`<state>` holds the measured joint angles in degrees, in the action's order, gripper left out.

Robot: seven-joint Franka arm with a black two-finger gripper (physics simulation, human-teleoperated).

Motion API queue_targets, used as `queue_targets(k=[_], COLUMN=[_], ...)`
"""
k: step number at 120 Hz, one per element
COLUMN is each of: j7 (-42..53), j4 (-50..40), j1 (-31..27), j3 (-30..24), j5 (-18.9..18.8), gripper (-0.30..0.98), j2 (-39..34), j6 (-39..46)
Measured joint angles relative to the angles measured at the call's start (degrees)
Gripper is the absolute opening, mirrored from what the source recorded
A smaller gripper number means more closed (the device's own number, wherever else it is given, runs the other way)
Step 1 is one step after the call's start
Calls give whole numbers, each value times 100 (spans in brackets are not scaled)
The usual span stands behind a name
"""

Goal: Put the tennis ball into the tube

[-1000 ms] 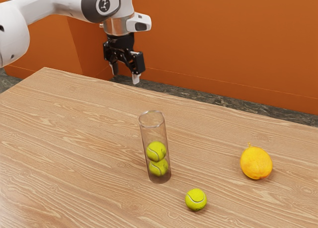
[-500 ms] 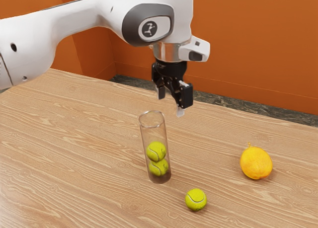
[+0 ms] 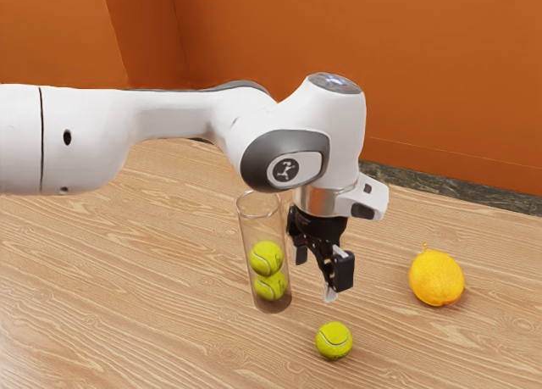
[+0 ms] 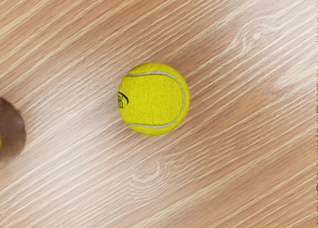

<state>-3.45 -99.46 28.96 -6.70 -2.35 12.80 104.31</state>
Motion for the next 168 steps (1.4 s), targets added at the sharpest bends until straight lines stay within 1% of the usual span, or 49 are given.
queue_targets(k=[17,38,52,65,77,108,143,168], j7=[-34,-34,-11,26,79,284,552,717], j4=[-462,-1309,-1477,-1475,-1307,-954,-640,-507], j1=[33,56,116,135,129,126,127,128], j3=[-2,-6,-8,5,61,217,374,389], j5=[155,280,326,342,329,302,305,328], gripper=[69,69,69,69,69,69,69,69], j2=[142,154,203,346,515,935,1260,1560], j6=[641,1664,2242,2552,2597,2367,2275,2297])
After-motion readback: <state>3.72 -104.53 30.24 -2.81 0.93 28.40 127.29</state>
